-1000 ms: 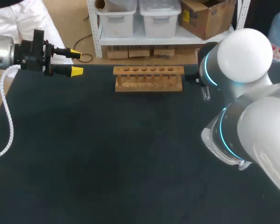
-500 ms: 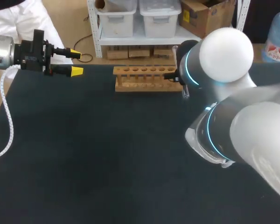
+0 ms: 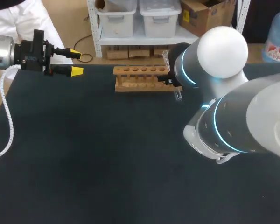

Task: Grasp the test tube, adjust it, and insert it.

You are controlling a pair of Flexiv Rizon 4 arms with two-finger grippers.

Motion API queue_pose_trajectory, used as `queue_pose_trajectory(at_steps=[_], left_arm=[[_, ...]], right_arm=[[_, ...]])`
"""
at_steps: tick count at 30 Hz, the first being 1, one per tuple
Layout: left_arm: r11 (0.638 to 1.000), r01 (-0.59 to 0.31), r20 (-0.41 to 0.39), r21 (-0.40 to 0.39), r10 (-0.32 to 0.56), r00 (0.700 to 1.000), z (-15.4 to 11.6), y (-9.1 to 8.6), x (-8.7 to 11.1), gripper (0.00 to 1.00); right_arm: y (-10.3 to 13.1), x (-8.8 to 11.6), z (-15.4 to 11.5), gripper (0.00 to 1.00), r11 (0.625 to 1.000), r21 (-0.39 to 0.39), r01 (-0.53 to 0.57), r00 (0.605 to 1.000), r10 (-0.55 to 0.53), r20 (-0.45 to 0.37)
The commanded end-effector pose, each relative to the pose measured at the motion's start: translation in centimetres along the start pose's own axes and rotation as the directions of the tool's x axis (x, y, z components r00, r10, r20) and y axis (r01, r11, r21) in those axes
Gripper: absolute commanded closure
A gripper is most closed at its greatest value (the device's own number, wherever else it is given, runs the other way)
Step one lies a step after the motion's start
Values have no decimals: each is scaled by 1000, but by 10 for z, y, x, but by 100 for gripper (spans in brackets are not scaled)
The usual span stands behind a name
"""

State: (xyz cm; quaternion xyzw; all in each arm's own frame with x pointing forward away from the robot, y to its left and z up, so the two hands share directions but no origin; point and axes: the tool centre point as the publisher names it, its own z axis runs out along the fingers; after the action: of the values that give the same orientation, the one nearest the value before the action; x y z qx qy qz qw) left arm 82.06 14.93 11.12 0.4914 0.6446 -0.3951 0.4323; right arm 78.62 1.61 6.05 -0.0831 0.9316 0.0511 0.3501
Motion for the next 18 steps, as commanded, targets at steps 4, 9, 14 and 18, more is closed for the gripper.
queue_pose_trajectory(at_steps=[4,9,14,18], left_arm=[[1000,-3,3,0,3,1000,0,0,1,0],[1000,-3,3,0,3,1000,0,0,1,0],[1000,-3,3,0,3,1000,0,0,1,0],[1000,-3,3,0,3,1000,0,0,1,0]], right_arm=[[0,-7,13,100,1000,-10,-8,999,8,-34],[1,-8,19,100,1000,-9,-8,999,7,-44],[3,-6,24,100,1000,-14,-4,998,3,-62],[4,-4,28,100,1000,-18,0,997,-2,-78]])
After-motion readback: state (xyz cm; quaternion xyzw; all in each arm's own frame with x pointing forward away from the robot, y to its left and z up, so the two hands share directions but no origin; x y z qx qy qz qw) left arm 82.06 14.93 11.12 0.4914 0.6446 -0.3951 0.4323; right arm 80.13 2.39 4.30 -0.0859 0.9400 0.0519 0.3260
